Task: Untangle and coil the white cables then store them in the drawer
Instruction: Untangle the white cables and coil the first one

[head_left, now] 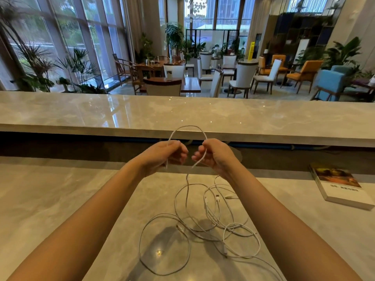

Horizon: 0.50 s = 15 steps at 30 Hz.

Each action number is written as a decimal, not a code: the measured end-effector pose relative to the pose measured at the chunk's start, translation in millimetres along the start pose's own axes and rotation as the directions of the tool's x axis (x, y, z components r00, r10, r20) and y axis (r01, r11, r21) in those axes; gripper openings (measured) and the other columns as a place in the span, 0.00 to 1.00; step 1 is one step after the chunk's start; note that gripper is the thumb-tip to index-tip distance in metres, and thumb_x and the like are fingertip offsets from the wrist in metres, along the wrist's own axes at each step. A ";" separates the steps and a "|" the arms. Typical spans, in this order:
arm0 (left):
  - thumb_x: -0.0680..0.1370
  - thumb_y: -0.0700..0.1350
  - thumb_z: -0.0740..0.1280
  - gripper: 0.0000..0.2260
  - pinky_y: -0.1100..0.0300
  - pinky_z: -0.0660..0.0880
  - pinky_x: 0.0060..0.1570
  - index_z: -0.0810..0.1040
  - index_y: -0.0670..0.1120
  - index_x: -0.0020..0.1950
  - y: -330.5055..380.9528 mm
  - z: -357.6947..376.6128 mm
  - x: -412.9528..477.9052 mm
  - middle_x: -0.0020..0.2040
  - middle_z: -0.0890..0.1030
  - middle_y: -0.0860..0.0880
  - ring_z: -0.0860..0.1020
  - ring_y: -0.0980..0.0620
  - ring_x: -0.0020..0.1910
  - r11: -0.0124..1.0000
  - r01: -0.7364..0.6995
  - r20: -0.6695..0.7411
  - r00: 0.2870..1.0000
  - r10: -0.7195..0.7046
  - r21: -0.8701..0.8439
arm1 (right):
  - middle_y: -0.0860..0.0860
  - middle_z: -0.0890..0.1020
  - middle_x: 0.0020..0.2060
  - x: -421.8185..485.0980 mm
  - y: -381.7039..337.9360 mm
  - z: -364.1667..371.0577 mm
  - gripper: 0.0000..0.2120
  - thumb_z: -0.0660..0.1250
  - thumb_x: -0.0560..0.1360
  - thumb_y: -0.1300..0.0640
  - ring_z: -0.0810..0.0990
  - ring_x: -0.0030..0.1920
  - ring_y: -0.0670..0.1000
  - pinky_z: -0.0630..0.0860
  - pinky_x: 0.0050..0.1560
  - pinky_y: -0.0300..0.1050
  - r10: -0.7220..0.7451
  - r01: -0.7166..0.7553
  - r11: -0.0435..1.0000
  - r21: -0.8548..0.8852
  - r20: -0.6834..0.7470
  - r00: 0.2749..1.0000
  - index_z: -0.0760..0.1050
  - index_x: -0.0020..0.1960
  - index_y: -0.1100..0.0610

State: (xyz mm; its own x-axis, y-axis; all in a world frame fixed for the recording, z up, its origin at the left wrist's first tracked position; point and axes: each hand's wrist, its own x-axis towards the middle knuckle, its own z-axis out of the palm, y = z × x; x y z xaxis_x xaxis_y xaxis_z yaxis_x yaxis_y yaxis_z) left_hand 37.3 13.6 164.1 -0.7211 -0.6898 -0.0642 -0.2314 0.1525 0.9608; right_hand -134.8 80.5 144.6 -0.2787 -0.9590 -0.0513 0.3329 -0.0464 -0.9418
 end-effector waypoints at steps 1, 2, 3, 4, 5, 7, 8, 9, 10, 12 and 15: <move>0.82 0.47 0.54 0.13 0.61 0.75 0.41 0.77 0.45 0.47 5.0 -2.4 0.3 0.38 0.77 0.49 0.77 0.53 0.38 0.997 -0.011 -0.024 1.000 0.009 -0.082 | 0.53 0.73 0.31 0.5 -0.9 -2.0 0.06 0.57 0.79 0.61 0.73 0.30 0.49 0.79 0.35 0.43 -0.009 0.008 0.999 -0.049 -0.027 1.000 0.72 0.48 0.61; 0.82 0.47 0.55 0.12 0.64 0.73 0.33 0.76 0.45 0.46 9.4 -5.9 1.0 0.34 0.76 0.50 0.74 0.55 0.32 0.982 -0.018 -0.014 1.000 0.016 -0.186 | 0.52 0.72 0.31 1.4 -0.4 -5.2 0.06 0.58 0.79 0.60 0.69 0.28 0.47 0.75 0.29 0.39 -0.027 0.019 0.992 -0.128 -0.055 0.998 0.73 0.49 0.60; 0.81 0.47 0.56 0.11 0.67 0.68 0.27 0.75 0.46 0.45 13.6 -9.1 1.6 0.32 0.74 0.51 0.71 0.57 0.28 0.953 -0.028 0.012 0.999 0.034 -0.301 | 0.51 0.71 0.31 2.4 1.3 -9.4 0.07 0.58 0.80 0.59 0.66 0.27 0.46 0.70 0.26 0.38 -0.051 0.033 0.977 -0.212 -0.079 0.996 0.73 0.50 0.59; 0.81 0.47 0.57 0.10 0.69 0.64 0.23 0.74 0.46 0.45 16.9 -12.2 2.7 0.29 0.73 0.52 0.68 0.58 0.24 0.906 -0.042 0.033 0.998 0.061 -0.422 | 0.51 0.71 0.31 3.3 4.0 -14.2 0.07 0.58 0.79 0.58 0.65 0.27 0.46 0.67 0.25 0.36 -0.075 0.045 0.958 -0.283 -0.097 0.992 0.74 0.50 0.59; 0.80 0.47 0.57 0.09 0.70 0.62 0.20 0.74 0.46 0.45 19.7 -14.4 4.2 0.28 0.72 0.52 0.67 0.59 0.23 0.837 -0.052 0.046 0.995 0.092 -0.545 | 0.51 0.71 0.31 3.9 7.4 -19.2 0.08 0.59 0.79 0.57 0.66 0.27 0.46 0.66 0.24 0.36 -0.095 0.054 0.939 -0.339 -0.107 0.990 0.75 0.50 0.58; 0.79 0.48 0.57 0.09 0.70 0.59 0.19 0.73 0.45 0.49 25.7 -18.1 8.3 0.28 0.71 0.53 0.66 0.59 0.22 0.658 -0.066 0.045 0.988 0.151 -0.750 | 0.50 0.71 0.30 3.7 16.1 -29.2 0.10 0.59 0.79 0.55 0.67 0.28 0.45 0.66 0.24 0.35 -0.127 0.067 0.898 -0.435 -0.109 0.986 0.77 0.46 0.57; 0.80 0.48 0.56 0.10 0.70 0.58 0.19 0.73 0.45 0.51 29.7 -19.6 10.5 0.29 0.72 0.53 0.66 0.59 0.23 0.585 -0.085 0.022 0.984 0.174 -0.806 | 0.50 0.71 0.30 2.7 20.7 -33.4 0.11 0.59 0.79 0.54 0.67 0.28 0.46 0.66 0.25 0.36 -0.133 0.068 0.877 -0.476 -0.105 0.986 0.77 0.44 0.56; 0.80 0.47 0.55 0.11 0.70 0.59 0.20 0.73 0.44 0.54 33.7 -21.8 13.0 0.30 0.72 0.53 0.66 0.59 0.24 0.540 -0.116 -0.017 0.983 0.185 -0.833 | 0.51 0.71 0.30 1.3 25.3 -37.0 0.12 0.58 0.80 0.54 0.68 0.29 0.46 0.67 0.27 0.36 -0.130 0.064 0.859 -0.508 -0.097 0.987 0.77 0.43 0.57; 0.81 0.45 0.54 0.11 0.70 0.60 0.21 0.73 0.43 0.56 37.5 -23.4 15.9 0.32 0.73 0.52 0.66 0.59 0.25 0.525 -0.154 -0.065 0.981 0.184 -0.837 | 0.52 0.72 0.30 -0.3 29.4 -39.9 0.13 0.57 0.80 0.54 0.69 0.29 0.46 0.68 0.28 0.37 -0.118 0.053 0.842 -0.536 -0.087 0.989 0.77 0.43 0.57; 0.81 0.43 0.55 0.12 0.69 0.63 0.23 0.73 0.42 0.61 45.0 -21.7 21.0 0.35 0.75 0.51 0.68 0.58 0.27 0.553 -0.233 -0.166 0.972 0.169 -0.800 | 0.52 0.73 0.32 -4.4 34.6 -41.0 0.13 0.56 0.80 0.55 0.70 0.32 0.47 0.70 0.33 0.39 -0.089 0.047 0.798 -0.601 -0.041 0.995 0.77 0.45 0.58; 0.82 0.43 0.56 0.14 0.66 0.71 0.32 0.68 0.48 0.67 46.1 -7.4 27.1 0.41 0.79 0.49 0.74 0.57 0.33 0.718 -0.310 -0.259 0.948 0.185 -0.623 | 0.49 0.75 0.35 -11.8 30.9 -24.9 0.11 0.58 0.80 0.55 0.72 0.35 0.48 0.70 0.37 0.43 -0.105 0.197 0.553 -0.810 0.168 0.980 0.77 0.49 0.56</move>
State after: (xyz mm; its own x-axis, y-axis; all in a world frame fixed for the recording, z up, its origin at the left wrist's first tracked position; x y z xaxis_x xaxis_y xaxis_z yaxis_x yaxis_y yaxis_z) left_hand 11.9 -3.3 208.6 -0.5572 -0.8092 0.1865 0.4641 -0.1172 0.8780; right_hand -143.7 97.3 107.9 -0.1571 -0.9821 0.1040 -0.6004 0.0114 -0.7996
